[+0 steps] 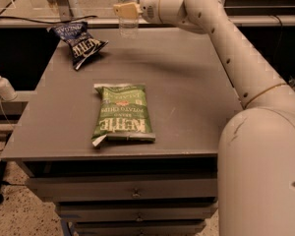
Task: Move water bottle near blue chip bag
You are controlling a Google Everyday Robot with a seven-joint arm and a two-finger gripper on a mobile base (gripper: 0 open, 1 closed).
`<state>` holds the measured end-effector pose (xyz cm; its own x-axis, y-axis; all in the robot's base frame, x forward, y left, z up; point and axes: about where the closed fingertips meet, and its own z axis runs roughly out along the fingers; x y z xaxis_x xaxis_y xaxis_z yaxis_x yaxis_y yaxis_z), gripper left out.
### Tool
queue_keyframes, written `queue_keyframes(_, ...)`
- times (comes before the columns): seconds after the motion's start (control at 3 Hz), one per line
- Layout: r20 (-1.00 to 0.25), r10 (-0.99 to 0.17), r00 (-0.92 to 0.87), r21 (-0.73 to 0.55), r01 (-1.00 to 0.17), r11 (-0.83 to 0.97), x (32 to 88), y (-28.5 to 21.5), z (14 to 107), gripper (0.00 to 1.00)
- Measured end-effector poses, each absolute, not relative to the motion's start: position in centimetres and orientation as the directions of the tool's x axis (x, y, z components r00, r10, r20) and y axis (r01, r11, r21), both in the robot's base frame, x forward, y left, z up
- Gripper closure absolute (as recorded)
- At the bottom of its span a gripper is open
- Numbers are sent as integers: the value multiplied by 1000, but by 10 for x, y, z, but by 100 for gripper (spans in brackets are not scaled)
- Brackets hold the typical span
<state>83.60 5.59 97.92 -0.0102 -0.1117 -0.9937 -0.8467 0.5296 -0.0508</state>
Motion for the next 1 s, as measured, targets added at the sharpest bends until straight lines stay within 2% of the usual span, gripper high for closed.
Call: queue_keyframes(1.0, -996, -72, -56, 16, -882, 472, 821, 115, 948, 100)
